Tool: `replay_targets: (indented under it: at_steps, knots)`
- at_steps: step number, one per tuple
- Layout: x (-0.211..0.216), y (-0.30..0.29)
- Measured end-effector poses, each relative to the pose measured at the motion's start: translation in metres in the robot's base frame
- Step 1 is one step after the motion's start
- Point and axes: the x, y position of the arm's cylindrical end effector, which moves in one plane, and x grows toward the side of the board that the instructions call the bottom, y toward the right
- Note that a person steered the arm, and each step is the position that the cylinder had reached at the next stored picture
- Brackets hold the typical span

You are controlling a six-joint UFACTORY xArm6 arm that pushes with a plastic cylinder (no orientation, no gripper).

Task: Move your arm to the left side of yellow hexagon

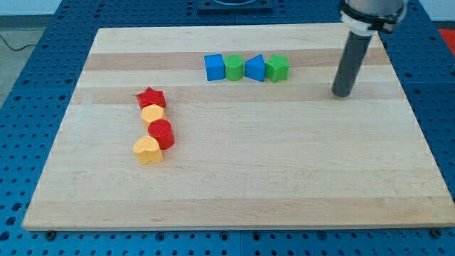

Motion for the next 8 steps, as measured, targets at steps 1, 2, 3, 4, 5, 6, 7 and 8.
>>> replay_targets:
  at_steps: [1,2,3,4,5,6,7,8]
  knots:
    - [0.013,0.005]
    - [0.073,-0.014]
    - [0.134,-0.052]
    - [0.178,-0.117]
    - [0.221,-0.205]
    - [0.215,-0.319]
    - [0.166,-0.412]
    - [0.108,-0.466]
